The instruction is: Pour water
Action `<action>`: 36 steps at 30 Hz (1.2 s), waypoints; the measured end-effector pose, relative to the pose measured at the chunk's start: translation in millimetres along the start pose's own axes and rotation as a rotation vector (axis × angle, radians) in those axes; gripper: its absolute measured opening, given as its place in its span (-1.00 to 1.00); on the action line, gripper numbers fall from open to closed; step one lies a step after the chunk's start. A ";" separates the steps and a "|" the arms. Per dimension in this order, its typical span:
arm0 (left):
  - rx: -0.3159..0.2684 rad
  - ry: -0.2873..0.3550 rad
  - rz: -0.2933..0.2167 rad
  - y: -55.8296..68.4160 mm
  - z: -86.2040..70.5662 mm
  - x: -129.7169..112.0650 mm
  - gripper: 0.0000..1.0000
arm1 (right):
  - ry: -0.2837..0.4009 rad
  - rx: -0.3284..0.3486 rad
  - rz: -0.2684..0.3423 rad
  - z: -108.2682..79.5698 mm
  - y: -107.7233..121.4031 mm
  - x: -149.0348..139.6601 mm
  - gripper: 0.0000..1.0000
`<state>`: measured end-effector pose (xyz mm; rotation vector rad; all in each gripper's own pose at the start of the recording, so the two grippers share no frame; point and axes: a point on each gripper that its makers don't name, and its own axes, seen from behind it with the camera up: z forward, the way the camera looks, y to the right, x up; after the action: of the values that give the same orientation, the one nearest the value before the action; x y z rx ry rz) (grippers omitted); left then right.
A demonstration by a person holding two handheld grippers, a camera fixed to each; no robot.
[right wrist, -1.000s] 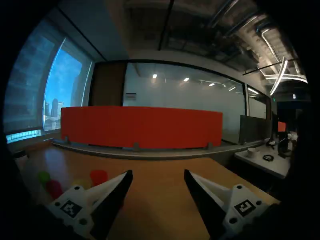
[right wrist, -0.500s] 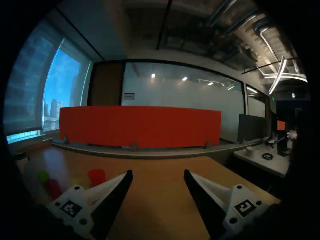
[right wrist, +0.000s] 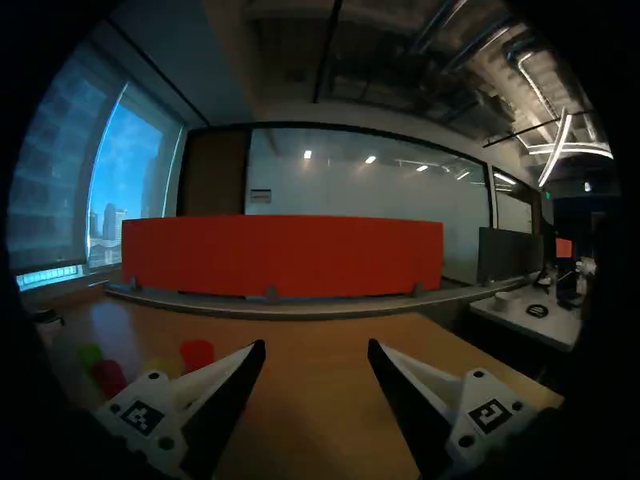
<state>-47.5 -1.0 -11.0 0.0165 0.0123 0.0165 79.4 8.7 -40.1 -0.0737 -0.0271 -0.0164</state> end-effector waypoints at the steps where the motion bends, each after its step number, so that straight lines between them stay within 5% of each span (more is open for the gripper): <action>1: 0.000 0.000 0.000 0.0 0.1 0.0 0.66 | 0.002 0.002 0.002 -0.3 0.3 -0.1 0.99; 36: 0.000 -0.001 0.001 -0.4 -0.1 -1.4 0.66 | 0.092 0.076 -0.010 25.7 -16.4 -35.2 0.98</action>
<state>-48.9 -1.4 -11.1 0.0167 0.0116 0.0171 43.3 -5.2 -14.2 0.0033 0.0640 -0.0287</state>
